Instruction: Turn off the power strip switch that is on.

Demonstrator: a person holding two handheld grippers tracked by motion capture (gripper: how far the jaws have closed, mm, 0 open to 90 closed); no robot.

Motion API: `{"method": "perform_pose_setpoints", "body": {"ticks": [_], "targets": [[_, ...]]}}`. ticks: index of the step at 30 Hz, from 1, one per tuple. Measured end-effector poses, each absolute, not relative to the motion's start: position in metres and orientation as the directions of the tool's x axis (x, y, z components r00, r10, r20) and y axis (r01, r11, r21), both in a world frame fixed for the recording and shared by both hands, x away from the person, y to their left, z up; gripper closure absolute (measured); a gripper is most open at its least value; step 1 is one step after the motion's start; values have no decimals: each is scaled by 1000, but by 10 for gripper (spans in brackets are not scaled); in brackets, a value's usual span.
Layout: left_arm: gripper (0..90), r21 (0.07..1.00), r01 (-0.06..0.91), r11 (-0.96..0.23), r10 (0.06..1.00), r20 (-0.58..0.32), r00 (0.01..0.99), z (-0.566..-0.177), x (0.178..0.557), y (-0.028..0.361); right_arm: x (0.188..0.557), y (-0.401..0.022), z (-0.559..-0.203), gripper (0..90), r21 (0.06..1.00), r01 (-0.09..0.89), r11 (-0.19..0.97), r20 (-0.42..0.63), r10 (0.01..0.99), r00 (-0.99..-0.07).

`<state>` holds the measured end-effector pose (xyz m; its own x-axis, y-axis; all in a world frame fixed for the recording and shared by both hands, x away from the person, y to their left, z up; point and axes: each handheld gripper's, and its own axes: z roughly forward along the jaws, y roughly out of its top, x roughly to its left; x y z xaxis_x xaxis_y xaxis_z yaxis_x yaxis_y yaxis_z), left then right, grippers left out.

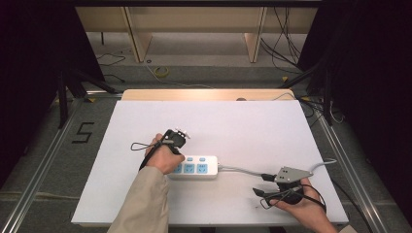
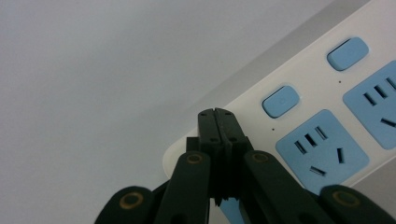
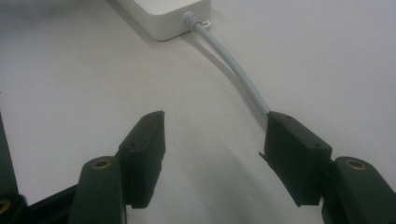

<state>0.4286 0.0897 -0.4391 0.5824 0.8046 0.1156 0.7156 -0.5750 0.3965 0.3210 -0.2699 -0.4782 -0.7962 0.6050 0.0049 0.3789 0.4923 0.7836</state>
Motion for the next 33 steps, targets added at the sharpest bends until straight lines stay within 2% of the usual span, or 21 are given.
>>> {"method": "perform_pose_setpoints", "body": {"ticks": [33], "targets": [[899,431,694,-577,801,132,584,-438,423,96,322,-271,-478,393,783,379,493,3,606,-795]]}}
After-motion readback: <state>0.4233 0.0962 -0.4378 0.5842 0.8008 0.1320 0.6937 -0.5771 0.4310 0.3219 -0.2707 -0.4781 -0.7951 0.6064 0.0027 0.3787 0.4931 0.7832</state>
